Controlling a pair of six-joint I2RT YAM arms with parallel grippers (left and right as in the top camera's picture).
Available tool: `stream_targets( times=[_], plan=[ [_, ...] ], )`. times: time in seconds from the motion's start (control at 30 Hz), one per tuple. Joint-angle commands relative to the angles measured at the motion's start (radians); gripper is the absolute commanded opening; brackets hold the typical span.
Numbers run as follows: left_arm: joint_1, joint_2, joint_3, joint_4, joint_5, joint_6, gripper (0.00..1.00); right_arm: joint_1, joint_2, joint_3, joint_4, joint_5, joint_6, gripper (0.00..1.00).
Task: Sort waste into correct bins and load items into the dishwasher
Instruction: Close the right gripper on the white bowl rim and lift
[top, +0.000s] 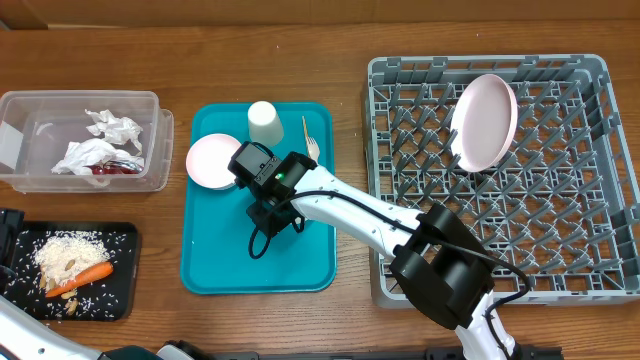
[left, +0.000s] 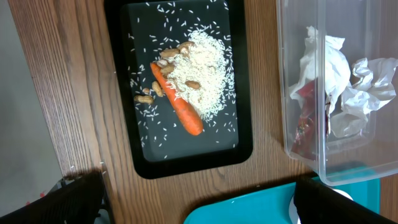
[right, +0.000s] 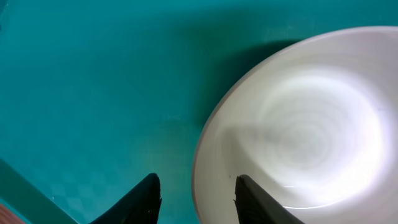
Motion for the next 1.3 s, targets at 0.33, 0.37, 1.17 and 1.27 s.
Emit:
stream_targets(
  times=[0.33,0.37,1.17,1.27],
  plan=[
    [0.004,-0.009,0.002,0.000,0.004,-0.006,1.00,0.004,0.008,-0.052,0.056,0.025,0.002,0.38],
    [0.004,-0.009,0.002,0.000,0.004,-0.006,1.00,0.004,0.008,-0.052,0.057,0.025,0.002,0.37],
    [0.004,-0.009,0.002,0.000,0.004,-0.006,1.00,0.004,-0.026,0.111,-0.072,-0.015,0.089,0.04],
    [0.004,-0.009,0.002,0.000,0.004,-0.006,1.00,0.004,-0.070,0.195,-0.130,-0.021,0.099,0.04]
  ],
)
